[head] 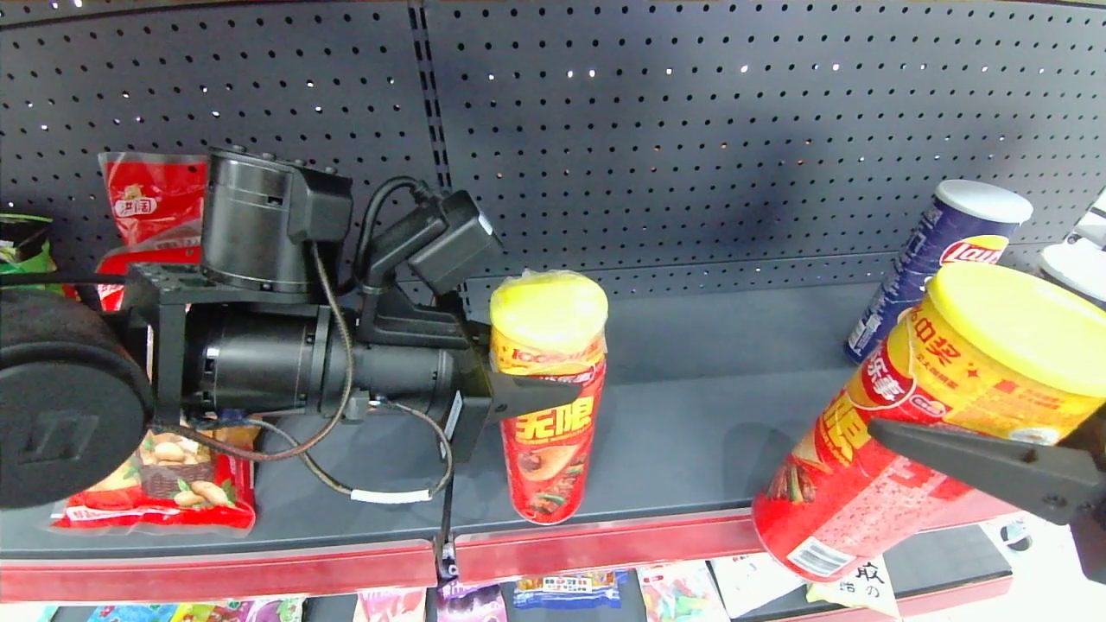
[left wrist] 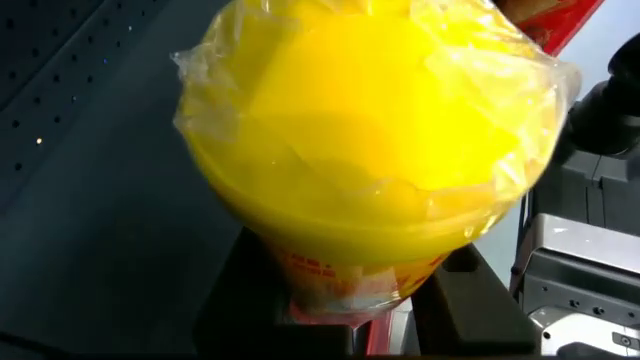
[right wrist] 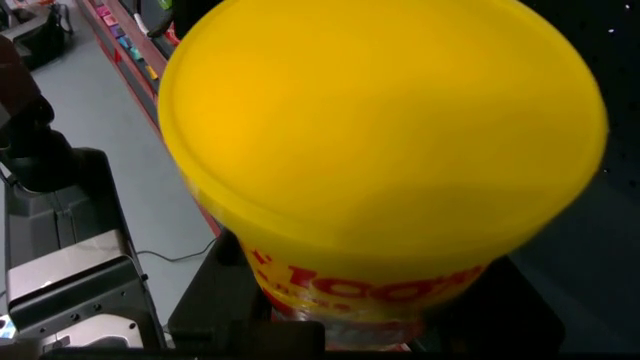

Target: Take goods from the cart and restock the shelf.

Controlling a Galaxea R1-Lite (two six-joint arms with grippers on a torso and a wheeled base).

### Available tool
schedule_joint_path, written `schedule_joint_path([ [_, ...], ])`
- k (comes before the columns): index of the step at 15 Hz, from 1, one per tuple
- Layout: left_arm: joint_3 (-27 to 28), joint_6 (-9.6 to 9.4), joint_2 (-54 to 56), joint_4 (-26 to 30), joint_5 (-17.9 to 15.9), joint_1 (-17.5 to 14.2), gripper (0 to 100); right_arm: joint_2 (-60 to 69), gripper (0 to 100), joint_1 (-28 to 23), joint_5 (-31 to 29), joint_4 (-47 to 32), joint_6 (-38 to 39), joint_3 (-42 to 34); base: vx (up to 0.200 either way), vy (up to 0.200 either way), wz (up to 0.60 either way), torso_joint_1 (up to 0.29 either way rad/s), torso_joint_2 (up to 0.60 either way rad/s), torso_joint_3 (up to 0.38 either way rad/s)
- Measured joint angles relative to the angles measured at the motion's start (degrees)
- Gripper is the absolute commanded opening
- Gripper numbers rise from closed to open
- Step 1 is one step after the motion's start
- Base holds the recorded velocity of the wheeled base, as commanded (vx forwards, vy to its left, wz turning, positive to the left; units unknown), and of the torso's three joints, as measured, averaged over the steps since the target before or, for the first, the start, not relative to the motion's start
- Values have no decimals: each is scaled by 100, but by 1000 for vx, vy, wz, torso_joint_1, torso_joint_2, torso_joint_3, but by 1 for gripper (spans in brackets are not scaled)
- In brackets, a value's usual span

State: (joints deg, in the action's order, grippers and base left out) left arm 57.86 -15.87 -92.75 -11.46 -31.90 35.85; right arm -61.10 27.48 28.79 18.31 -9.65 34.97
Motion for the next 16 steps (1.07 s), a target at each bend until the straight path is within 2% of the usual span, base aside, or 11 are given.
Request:
schedule_joint_path([
  [3, -94, 28, 44, -2, 18, 44, 0, 0, 0, 0, -4, 0, 2, 0, 0, 0, 0, 0, 0, 0],
  [6, -96, 171, 61, 7, 18, 55, 0, -9, 0, 0, -2, -2, 2, 0, 0, 0, 0, 0, 0, 0],
  [11, -113, 156, 79, 13, 13, 56, 0, -9, 0, 0, -4, -4, 0, 0, 0, 0, 0, 0, 0, 0],
  [12, -124, 138, 82, 11, 13, 61, 100, -11, 0, 0, -6, -4, 0, 2, 0, 0, 0, 0, 0, 0],
  [16, -135, 148, 102, 20, 45, 69, 100, -205, 0, 0, -20, -2, -2, 239, 0, 0, 0, 0, 0, 0],
])
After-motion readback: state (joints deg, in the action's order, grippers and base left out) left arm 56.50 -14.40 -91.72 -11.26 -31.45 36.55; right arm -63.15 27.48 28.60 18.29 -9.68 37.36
